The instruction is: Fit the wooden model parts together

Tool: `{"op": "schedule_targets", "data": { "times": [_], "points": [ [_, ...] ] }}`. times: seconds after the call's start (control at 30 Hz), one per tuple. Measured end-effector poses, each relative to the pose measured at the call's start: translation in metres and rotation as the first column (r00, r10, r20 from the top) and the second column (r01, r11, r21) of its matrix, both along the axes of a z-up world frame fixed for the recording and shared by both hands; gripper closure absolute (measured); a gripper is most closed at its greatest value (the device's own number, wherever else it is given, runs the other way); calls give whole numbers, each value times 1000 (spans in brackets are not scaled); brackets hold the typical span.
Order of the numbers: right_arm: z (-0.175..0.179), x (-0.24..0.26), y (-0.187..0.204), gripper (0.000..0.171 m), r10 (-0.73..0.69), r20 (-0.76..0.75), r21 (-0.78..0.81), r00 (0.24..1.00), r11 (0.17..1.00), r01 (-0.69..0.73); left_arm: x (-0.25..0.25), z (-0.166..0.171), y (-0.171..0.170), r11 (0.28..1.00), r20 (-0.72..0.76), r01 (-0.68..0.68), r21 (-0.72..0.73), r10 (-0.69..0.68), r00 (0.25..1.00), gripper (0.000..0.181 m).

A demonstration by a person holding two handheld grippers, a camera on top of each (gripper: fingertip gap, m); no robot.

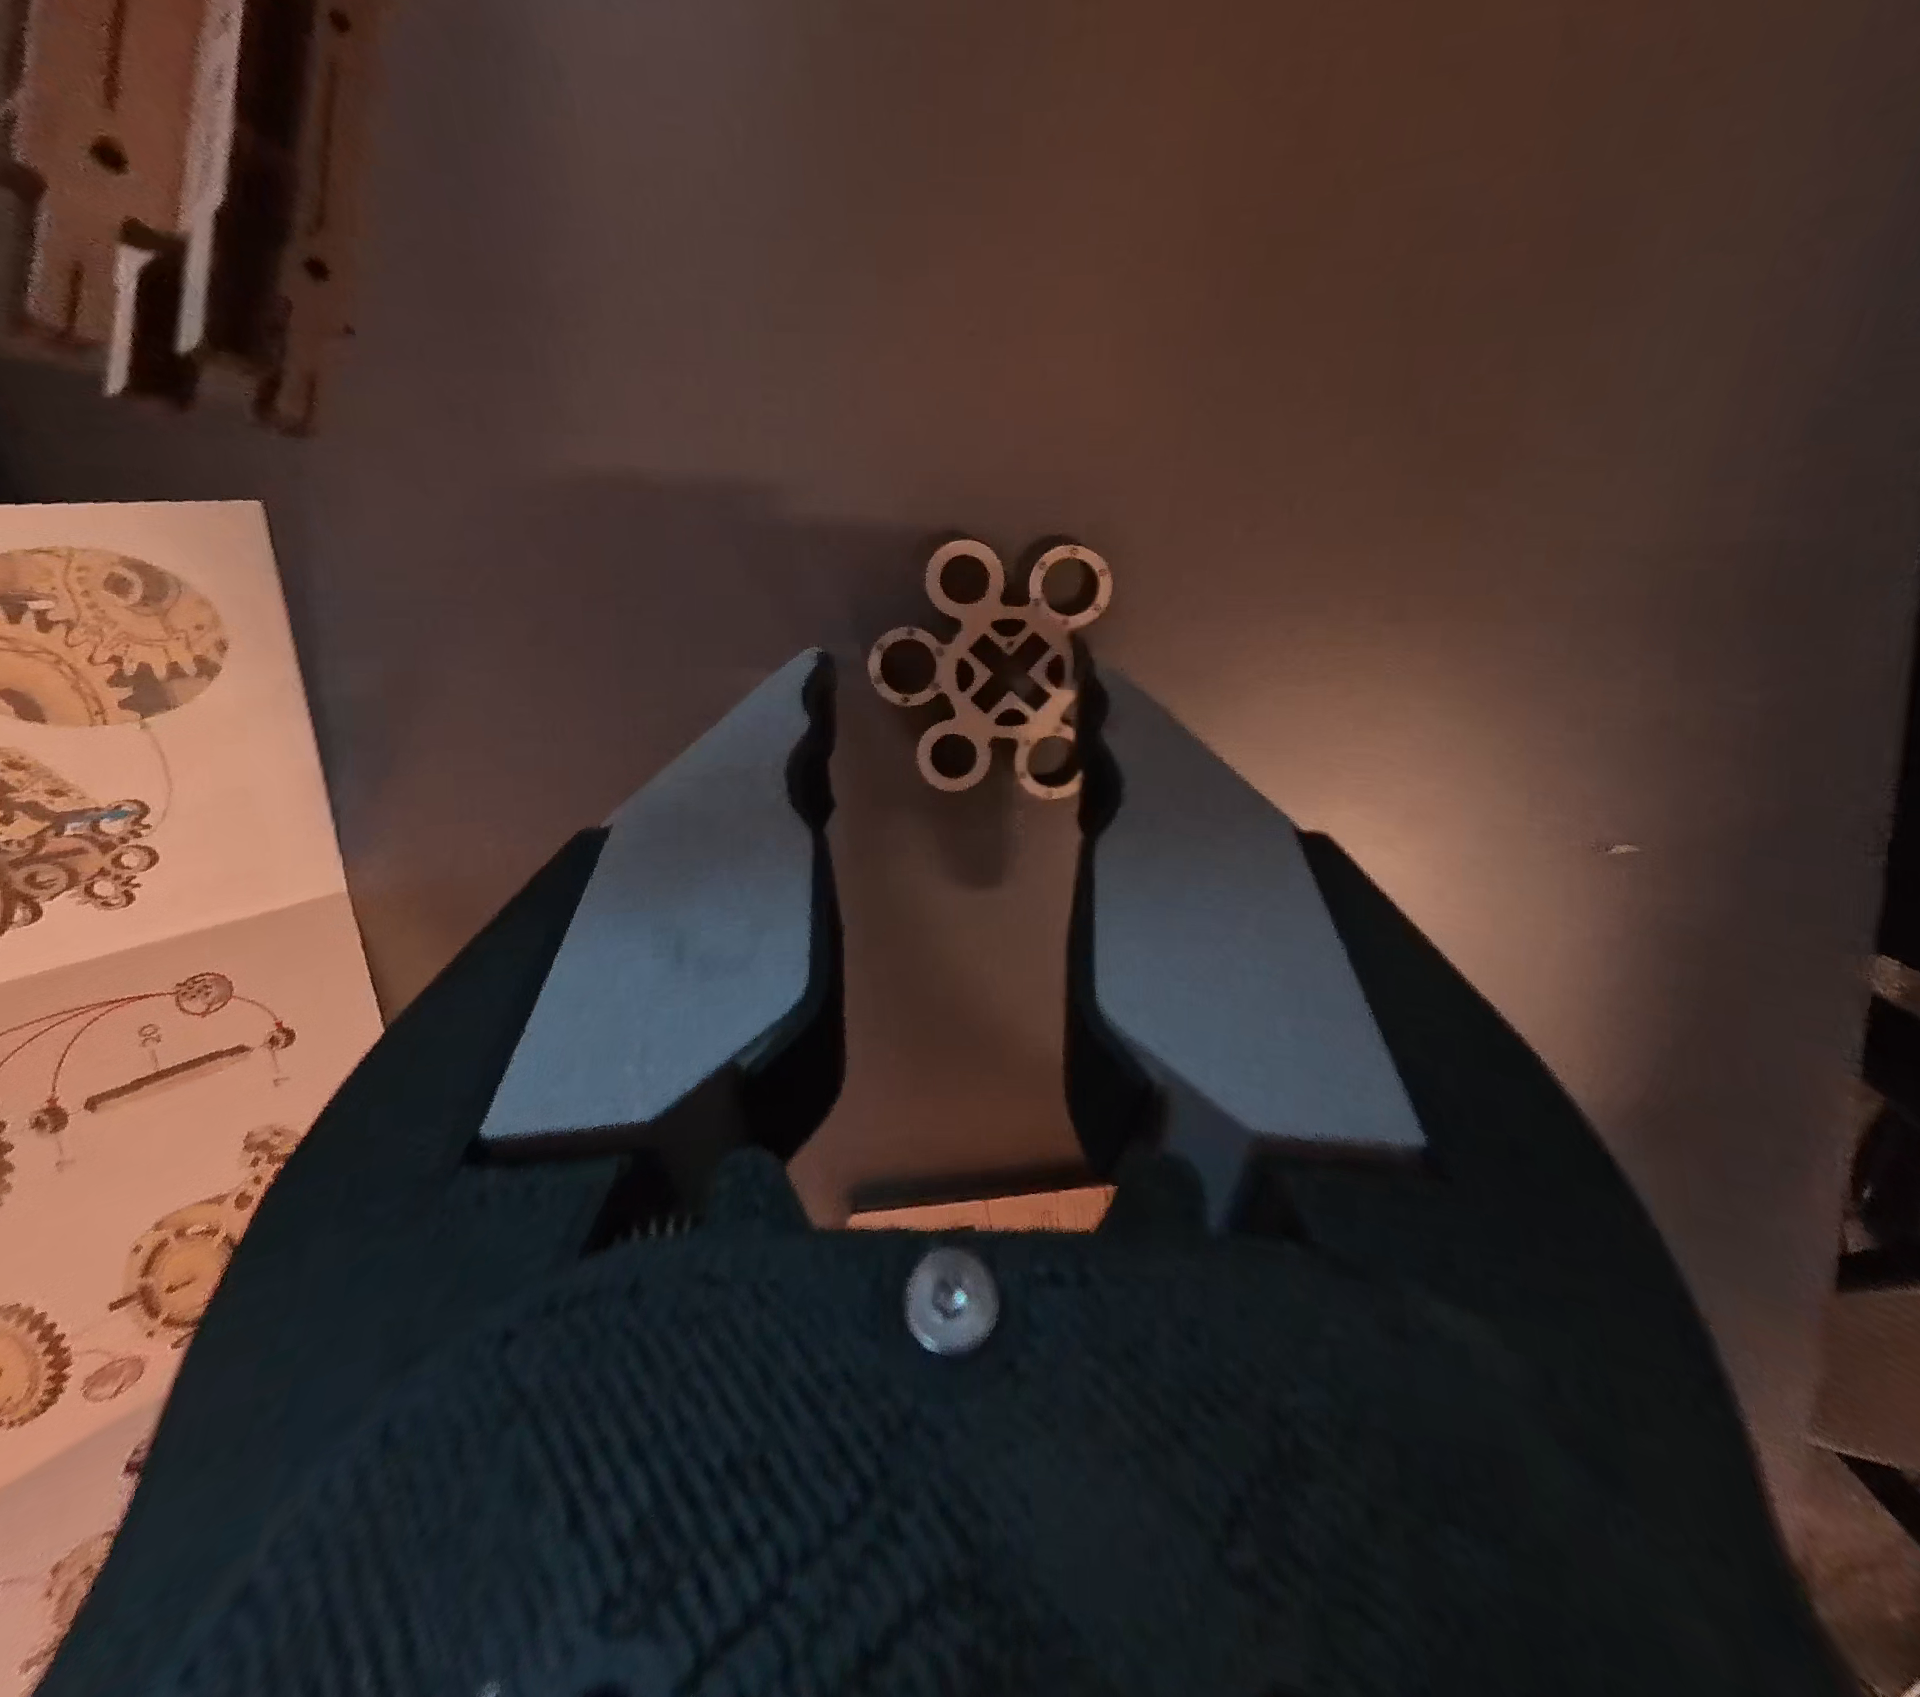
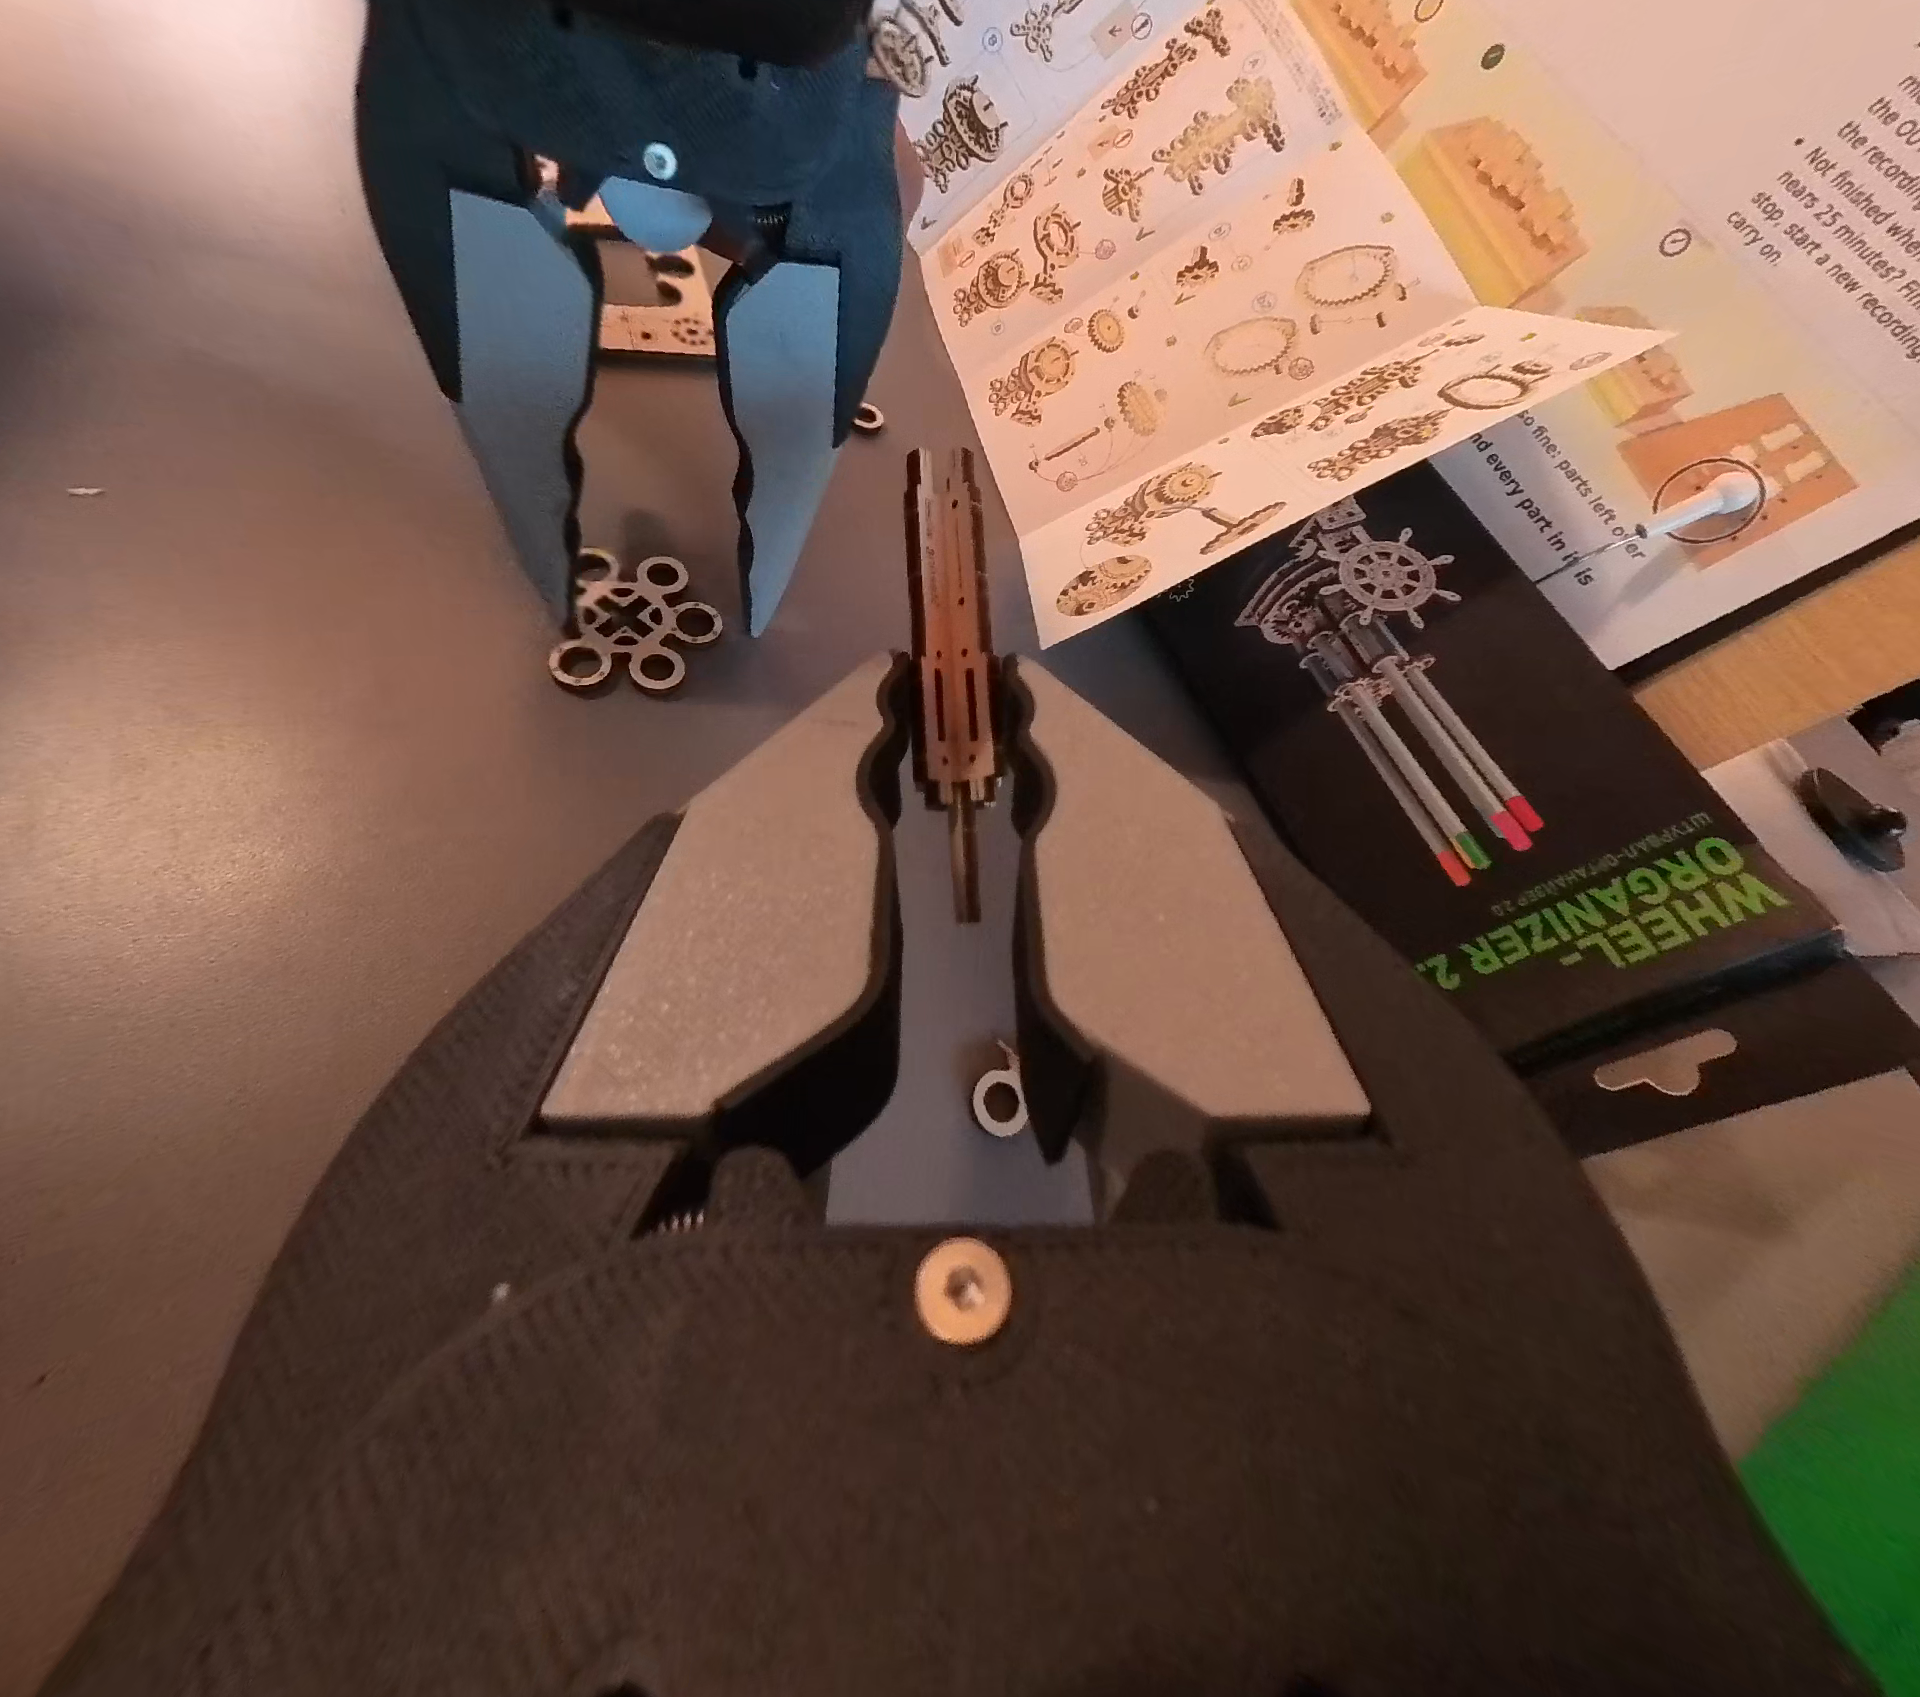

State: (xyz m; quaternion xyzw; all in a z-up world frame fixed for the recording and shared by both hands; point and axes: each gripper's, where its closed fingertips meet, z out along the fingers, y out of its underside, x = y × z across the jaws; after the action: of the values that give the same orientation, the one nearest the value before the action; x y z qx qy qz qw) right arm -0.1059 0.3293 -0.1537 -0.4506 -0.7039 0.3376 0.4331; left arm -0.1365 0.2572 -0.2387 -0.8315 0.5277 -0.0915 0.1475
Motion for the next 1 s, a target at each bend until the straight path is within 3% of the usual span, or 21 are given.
{"op": "schedule_targets", "data": {
  "times": [0.27, 0.4, 0.53, 0.73, 1.0],
  "points": [
    [-1, 0, 0, 157, 5, 2, -2, 1000, 1000, -5, -1, 1, 2, 999, 17, -42, 25, 41, 999, 145],
    [-1, 0, -2, 158, 13, 2, 2, 1000, 1000, -13, -7, 8, 10, 986, 31, -90, 139, 86, 996, 145],
    [3, 0, -3, 158, 15, -26, 23, 1000, 1000, -14, -12, 42, 24, 927, 128, -196, 321, 163, 978, 145],
    [21, 0, -11, 157, 31, -141, 66, 989, 998, -21, -10, 115, 37, 755, 278, -314, 576, 181, 943, 145],
    [50, 7, -27, 158, 105, -295, 118, 950, 990, -73, 23, 160, 29, 706, 443, -365, 607, 80, 893, 145]
  ]
}}
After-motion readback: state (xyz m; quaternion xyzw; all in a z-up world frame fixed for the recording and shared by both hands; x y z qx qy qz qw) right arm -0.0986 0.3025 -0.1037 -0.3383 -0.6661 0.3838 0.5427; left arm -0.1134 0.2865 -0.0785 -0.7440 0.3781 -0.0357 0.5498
